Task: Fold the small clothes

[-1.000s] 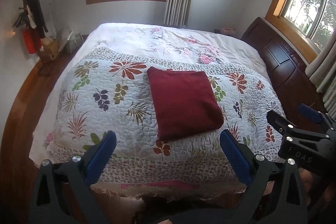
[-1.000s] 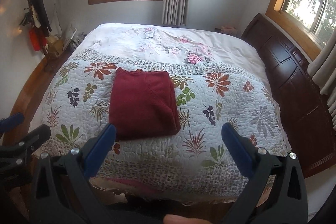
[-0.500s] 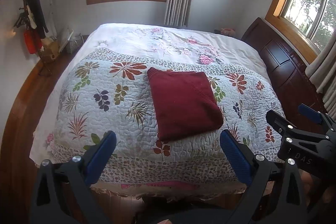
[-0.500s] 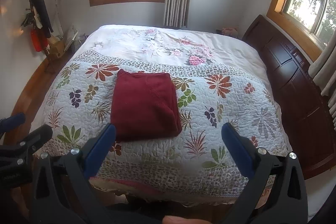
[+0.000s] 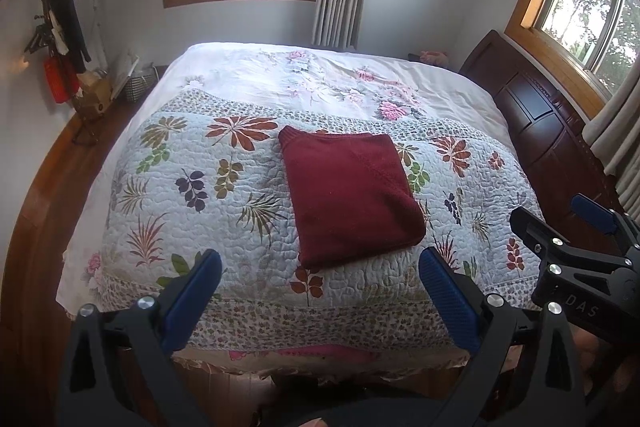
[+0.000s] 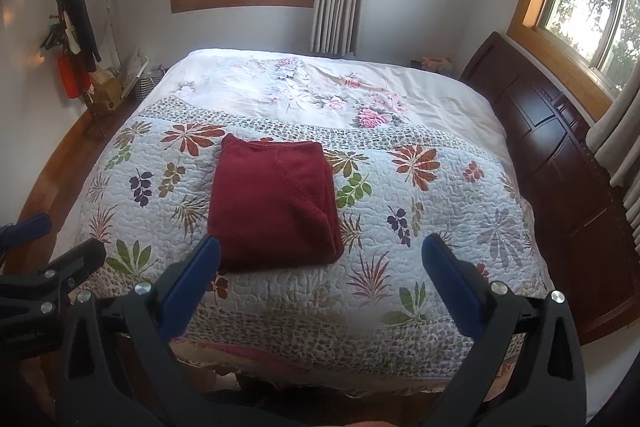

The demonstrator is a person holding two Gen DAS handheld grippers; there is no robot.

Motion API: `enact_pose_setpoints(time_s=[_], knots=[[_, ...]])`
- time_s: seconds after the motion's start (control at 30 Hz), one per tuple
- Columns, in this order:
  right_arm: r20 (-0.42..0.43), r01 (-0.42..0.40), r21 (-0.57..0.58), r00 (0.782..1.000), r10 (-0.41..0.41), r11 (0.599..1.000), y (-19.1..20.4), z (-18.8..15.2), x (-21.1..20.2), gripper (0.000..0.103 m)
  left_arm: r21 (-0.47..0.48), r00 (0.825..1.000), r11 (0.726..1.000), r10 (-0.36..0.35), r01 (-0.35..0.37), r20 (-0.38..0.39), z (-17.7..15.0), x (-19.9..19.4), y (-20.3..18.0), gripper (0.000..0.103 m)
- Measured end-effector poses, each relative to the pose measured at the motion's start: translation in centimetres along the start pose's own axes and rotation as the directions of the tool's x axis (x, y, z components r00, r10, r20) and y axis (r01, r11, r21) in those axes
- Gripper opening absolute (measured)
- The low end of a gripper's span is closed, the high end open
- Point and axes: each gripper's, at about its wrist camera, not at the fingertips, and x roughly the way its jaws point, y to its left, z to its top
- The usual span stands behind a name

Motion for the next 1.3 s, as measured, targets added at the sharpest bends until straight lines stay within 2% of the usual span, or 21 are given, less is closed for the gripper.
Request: enact_pose_setpoints(time_s=[1.3], knots=[[-0.005, -0.011, -0.006, 1.0, 0.011, 1.0, 0.03, 0.15, 0.3, 0.1, 0.006, 1.0, 1.0, 0.007, -0.007, -0.012, 0.49, 0.83, 0.25, 0.099]])
